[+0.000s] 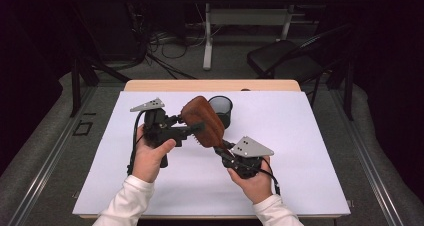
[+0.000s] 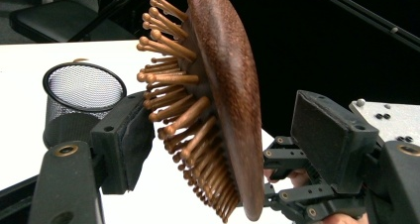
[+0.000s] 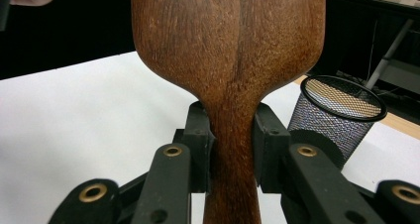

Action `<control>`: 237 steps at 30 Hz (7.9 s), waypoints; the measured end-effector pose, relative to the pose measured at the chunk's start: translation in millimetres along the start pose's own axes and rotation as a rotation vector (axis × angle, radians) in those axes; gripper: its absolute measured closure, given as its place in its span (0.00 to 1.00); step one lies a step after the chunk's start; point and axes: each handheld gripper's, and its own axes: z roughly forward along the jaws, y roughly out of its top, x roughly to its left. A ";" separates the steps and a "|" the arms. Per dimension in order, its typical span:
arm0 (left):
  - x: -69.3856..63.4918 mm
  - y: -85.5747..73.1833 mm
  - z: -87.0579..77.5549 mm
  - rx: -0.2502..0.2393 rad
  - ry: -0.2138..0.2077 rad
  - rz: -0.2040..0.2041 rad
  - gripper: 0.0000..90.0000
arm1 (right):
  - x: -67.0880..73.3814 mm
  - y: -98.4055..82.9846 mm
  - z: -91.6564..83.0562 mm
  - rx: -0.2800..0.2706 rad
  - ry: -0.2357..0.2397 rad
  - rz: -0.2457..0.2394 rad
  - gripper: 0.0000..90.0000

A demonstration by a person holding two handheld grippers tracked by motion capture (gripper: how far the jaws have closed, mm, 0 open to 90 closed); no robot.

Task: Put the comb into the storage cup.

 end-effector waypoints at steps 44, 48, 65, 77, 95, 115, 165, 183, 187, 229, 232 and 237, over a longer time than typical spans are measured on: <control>6.0 2.2 9.3 -0.060 0.015 -0.084 0.47 | 3.3 -1.7 1.3 -0.009 0.005 -0.002 0.81; 6.5 2.0 9.5 -0.059 0.006 -0.094 0.48 | 3.3 -2.0 1.4 -0.007 0.005 -0.001 0.81; 8.2 1.5 8.8 -0.045 -0.003 -0.145 0.50 | 3.7 -3.3 2.2 -0.008 0.005 -0.003 0.81; 7.2 1.4 7.5 -0.022 0.014 -0.196 0.52 | 3.9 -4.0 3.4 0.003 0.012 -0.003 0.81; 8.7 4.3 9.2 0.025 0.024 -0.272 0.57 | 2.9 -6.3 5.8 0.017 0.010 -0.001 0.80; 11.0 4.3 12.3 0.016 0.022 -0.302 0.59 | 1.8 -6.8 6.3 0.014 -0.005 0.006 0.80; 26.0 2.0 8.9 -0.026 0.051 -0.302 0.58 | 0.8 -0.3 14.3 0.079 -0.024 -0.061 0.39; 32.3 4.5 2.3 -0.051 0.081 -0.301 0.58 | -10.9 6.3 6.9 0.070 0.025 -0.022 0.42; 33.0 5.1 1.3 -0.060 0.089 -0.301 0.58 | -13.6 8.5 5.1 0.084 0.040 -0.032 0.43; 41.4 9.5 -2.9 -0.073 0.123 -0.291 0.58 | -31.5 8.1 -5.5 0.122 0.072 0.073 0.01; 41.8 9.5 -3.1 -0.074 0.124 -0.289 0.58 | -31.0 7.7 -5.2 0.123 0.068 0.064 0.00; 42.3 9.7 -3.6 -0.075 0.128 -0.288 0.58 | -30.4 7.1 -4.6 0.133 0.060 0.057 0.00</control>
